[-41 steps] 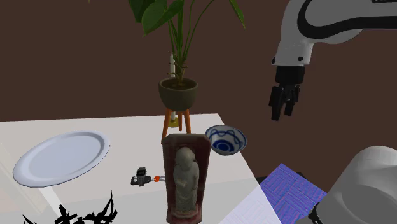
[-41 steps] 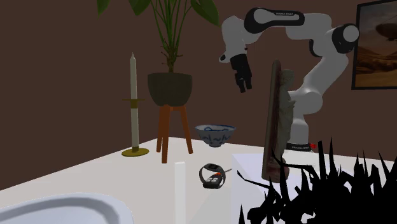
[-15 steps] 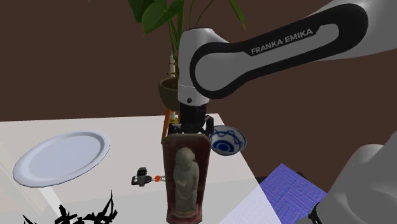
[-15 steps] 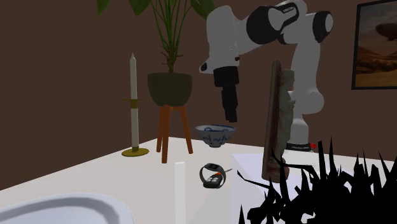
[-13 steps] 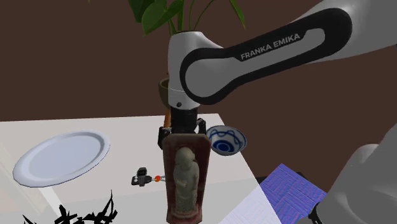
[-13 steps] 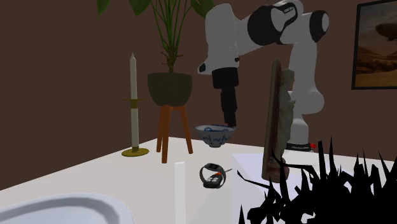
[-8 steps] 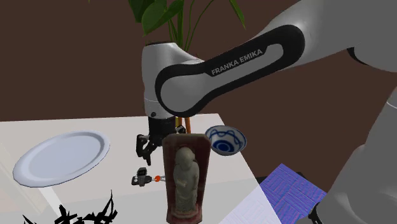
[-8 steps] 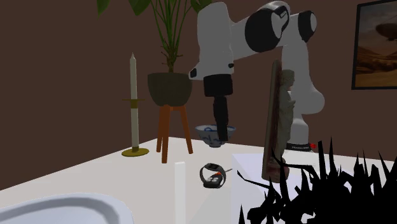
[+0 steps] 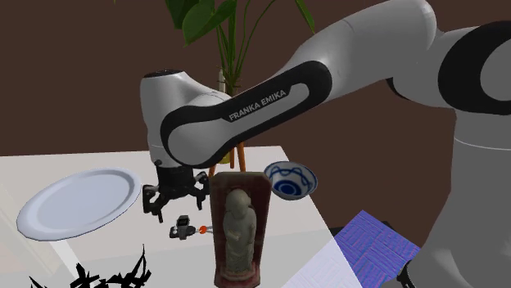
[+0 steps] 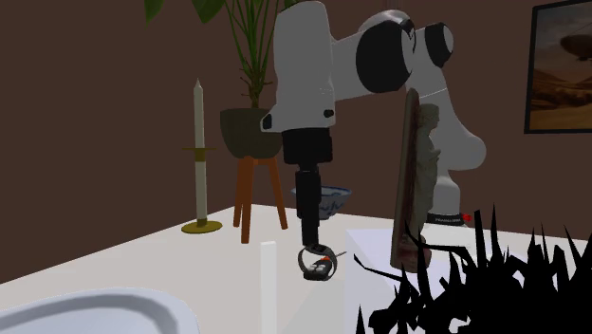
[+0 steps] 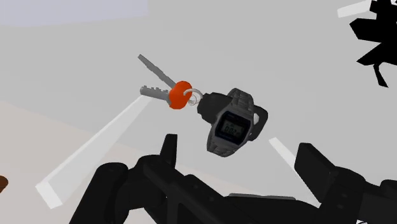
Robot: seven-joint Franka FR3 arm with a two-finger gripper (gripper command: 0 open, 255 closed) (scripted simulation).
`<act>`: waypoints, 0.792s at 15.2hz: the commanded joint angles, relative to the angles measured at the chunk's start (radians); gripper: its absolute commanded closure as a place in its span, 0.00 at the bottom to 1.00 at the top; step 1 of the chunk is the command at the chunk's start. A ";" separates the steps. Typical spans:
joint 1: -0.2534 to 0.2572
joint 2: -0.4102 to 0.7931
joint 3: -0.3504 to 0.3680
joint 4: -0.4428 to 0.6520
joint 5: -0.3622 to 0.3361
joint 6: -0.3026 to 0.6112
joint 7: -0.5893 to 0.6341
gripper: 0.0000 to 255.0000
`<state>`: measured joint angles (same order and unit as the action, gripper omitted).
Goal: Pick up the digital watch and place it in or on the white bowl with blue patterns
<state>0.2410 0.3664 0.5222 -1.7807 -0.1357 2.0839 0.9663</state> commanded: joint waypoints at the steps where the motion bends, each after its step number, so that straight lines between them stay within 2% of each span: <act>1: 0.005 0.016 -0.004 -0.004 -0.010 0.019 0.007 0.00; 5: 0.013 0.045 -0.012 -0.030 -0.027 0.070 0.018 0.00; 12: 0.013 0.045 -0.012 -0.030 -0.027 0.070 0.018 0.00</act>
<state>0.2538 0.4110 0.5097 -1.8106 -0.1631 2.1541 0.9845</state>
